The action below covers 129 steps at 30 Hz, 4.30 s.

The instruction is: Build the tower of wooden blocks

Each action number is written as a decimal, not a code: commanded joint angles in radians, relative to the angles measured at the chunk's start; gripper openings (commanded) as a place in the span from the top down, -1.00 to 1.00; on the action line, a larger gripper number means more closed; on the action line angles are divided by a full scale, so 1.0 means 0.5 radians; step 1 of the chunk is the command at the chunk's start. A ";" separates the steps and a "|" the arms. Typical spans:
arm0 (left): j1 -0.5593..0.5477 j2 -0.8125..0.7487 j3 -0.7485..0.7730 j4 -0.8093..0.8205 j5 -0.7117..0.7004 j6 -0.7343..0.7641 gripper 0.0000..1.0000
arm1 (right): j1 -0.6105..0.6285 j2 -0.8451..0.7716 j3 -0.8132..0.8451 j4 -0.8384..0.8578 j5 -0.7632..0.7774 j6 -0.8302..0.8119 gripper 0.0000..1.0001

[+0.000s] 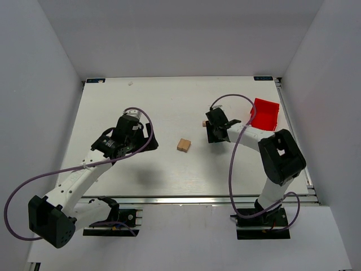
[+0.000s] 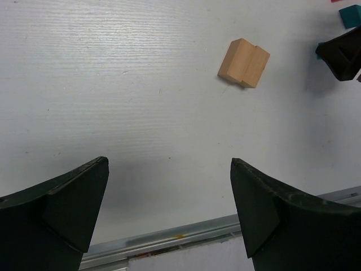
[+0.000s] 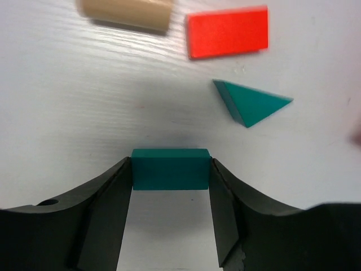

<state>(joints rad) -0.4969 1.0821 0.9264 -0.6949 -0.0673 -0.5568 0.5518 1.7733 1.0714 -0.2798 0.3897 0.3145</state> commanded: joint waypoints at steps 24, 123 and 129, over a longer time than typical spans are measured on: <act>0.018 -0.063 -0.080 0.120 0.073 0.135 -0.96 | 0.142 0.021 0.827 -1.066 -1.648 -3.552 0.24; 0.012 -0.584 -0.058 0.080 0.932 0.914 -0.96 | 0.354 1.019 1.867 -1.824 -1.347 -5.029 -0.61; 0.015 -0.581 -0.064 0.089 0.935 0.920 -0.96 | 0.357 0.997 1.864 -1.861 -1.332 -5.028 -0.61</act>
<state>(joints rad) -0.4923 0.7967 0.9035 -0.6712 0.3794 -0.1047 0.7223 2.2818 2.0052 -1.1866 -0.2859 -1.9759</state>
